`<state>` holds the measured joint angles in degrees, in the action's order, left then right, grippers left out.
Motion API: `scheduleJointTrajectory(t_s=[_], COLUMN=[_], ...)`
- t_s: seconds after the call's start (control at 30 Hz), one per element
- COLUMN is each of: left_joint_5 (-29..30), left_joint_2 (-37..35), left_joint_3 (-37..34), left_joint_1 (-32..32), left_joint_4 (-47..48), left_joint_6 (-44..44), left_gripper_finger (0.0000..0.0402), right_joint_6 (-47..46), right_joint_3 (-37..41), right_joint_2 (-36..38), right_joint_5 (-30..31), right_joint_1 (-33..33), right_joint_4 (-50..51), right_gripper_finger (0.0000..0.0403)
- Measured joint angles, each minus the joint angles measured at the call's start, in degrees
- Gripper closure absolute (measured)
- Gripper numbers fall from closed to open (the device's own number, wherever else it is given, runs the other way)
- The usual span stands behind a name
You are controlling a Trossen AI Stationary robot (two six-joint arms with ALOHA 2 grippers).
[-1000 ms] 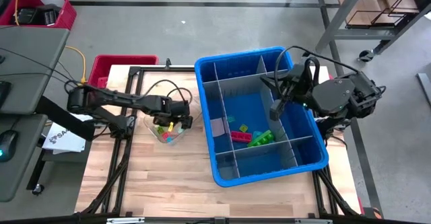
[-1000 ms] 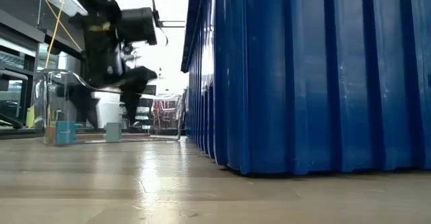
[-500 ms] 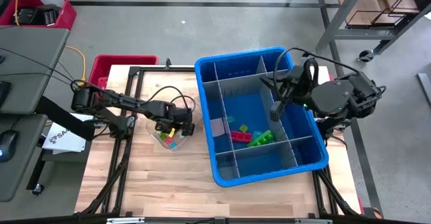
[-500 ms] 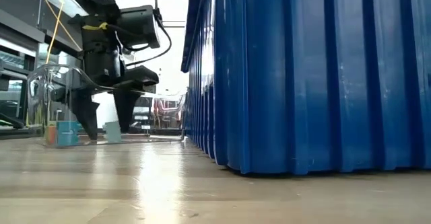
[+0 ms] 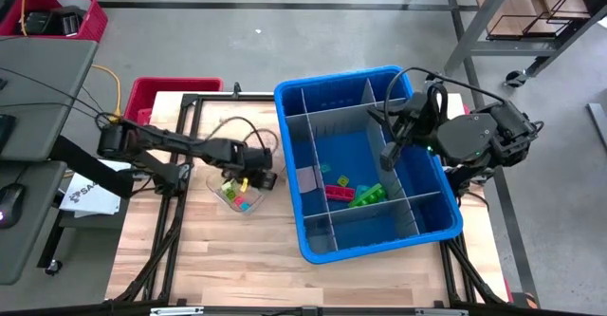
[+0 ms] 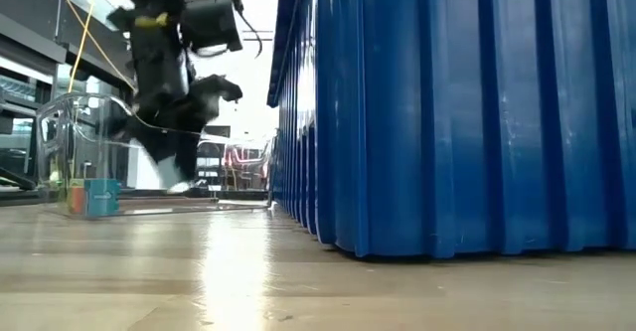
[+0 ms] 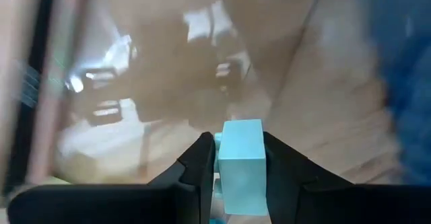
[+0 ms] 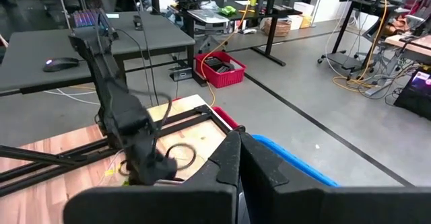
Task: Sort blocks
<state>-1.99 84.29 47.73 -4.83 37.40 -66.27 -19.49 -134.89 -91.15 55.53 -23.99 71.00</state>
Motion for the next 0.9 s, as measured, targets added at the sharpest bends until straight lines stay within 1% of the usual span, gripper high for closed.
scheduleJointTrajectory(t_s=[0.07,0.17,0.23,0.3,0.37,0.47,0.57,0.67,0.77,0.83,0.9], left_joint_5=[3.9,11.8,16.2,18.0,16.9,14.1,12.1,10.5,8.0,7.0,6.9], left_joint_2=[-2.7,-7.6,-10.2,-11.1,-10.1,-5.5,1.9,9.9,16.0,19.0,21.3], left_joint_3=[2.8,8.0,12.1,16.7,21.4,28.5,36.0,43.7,50.6,54.5,57.4], left_joint_1=[-2.2,-6.2,-9.1,-11.6,-13.3,-13.4,-11.1,-8.6,-6.9,-6.2,-5.7], left_joint_4=[4.5,11.0,11.9,10.5,8.1,4.3,2.4,3.4,3.1,2.4,2.4], left_joint_6=[3.0,7.7,12.2,18.3,23.9,28.1,32.1,37.0,40.1,42.5,44.9], left_gripper_finger=[0.032,0.032,0.032,0.032,0.032,0.032,0.032,0.032,0.032,0.0303,0.0271], right_joint_6=[-0.2,-1.5,-1.5,-1.7,-2.7,-3.0,-3.0,-3.0,-3.3,-4.0,-4.1], right_joint_3=[0.0,0.0,0.0,0.0,0.0,0.0,0.0,0.0,0.0,0.0,0.0], right_joint_2=[0.0,0.0,0.0,0.0,0.0,0.0,0.0,0.0,0.0,0.0,0.0], right_joint_5=[0.0,0.0,-0.2,-0.3,-0.4,-0.4,-0.4,-0.5,-0.8,-1.1,-1.1], right_joint_1=[0.0,0.0,0.0,0.0,0.0,0.0,0.0,0.0,0.0,0.0,0.0], right_joint_4=[0.0,0.0,0.0,0.0,0.0,-0.1,-0.1,-0.5,-0.5,-0.5,-0.5], right_gripper_finger=[0.0403,0.0403,0.0403,0.0403,0.0403,0.0403,0.0403,0.0403,0.0403,0.0403,0.0403])
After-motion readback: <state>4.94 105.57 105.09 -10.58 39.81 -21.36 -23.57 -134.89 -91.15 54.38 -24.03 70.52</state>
